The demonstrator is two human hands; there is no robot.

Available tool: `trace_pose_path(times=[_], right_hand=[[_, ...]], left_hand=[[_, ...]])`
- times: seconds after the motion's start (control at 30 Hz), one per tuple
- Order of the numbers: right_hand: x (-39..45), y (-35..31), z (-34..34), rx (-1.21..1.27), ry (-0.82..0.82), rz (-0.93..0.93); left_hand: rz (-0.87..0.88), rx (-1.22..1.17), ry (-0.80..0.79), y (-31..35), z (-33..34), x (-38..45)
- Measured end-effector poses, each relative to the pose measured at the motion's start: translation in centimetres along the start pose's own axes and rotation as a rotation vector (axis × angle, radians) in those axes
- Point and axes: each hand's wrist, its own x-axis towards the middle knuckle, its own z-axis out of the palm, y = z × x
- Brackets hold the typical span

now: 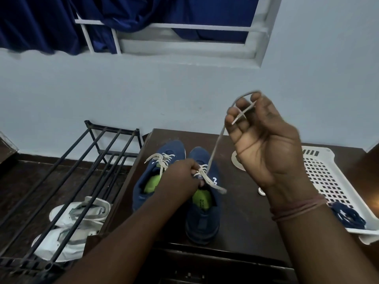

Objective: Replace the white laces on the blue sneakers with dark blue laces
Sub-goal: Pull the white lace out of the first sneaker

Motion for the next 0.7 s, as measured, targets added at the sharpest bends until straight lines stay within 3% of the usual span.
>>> trace_pose_path(times=[0.07,0.1,0.17,0.23,0.3,0.37,0.57,0.63,0.7], right_hand=[[0.4,1.2,-2.2,-0.385,0.171,0.033],[0.3,2.0,-3.5,-0.735,0.223,0.075],[-0.3,3.5,-5.6,-1.45,0.098,0.267],[-1.1,4.7,-6.6,-1.786,-0.066,0.544],[-1.6,5.6,-6.6,-1.808,-0.11,0.705],[-1.7,6.3,-6.0,-1.733,-0.099,0.728],[-1.5,6.9,-5.5,-1.824,0.006,0.469],[-1.1,6.3,-5.3,-1.628,0.138,0.507],[-0.9,5.8,-4.8,-1.136,0.252,0.658]], left_hand=[[0.0,0.069,0.026,-0.5,0.6,0.0],[0.002,0.099,0.033,-0.7,0.8,-0.1],[0.021,0.166,0.033,-0.6,0.8,-0.2],[0.01,0.17,-0.006,-0.8,0.4,0.1],[-0.037,0.114,-0.071,-0.8,-0.2,0.4],[-0.056,0.113,-0.108,-0.9,-0.4,0.7],[-0.026,0.043,-0.065,-0.7,-0.2,0.4],[-0.006,0.031,-0.064,-0.6,-0.2,0.2],[0.009,0.025,-0.093,-0.7,0.0,0.2]])
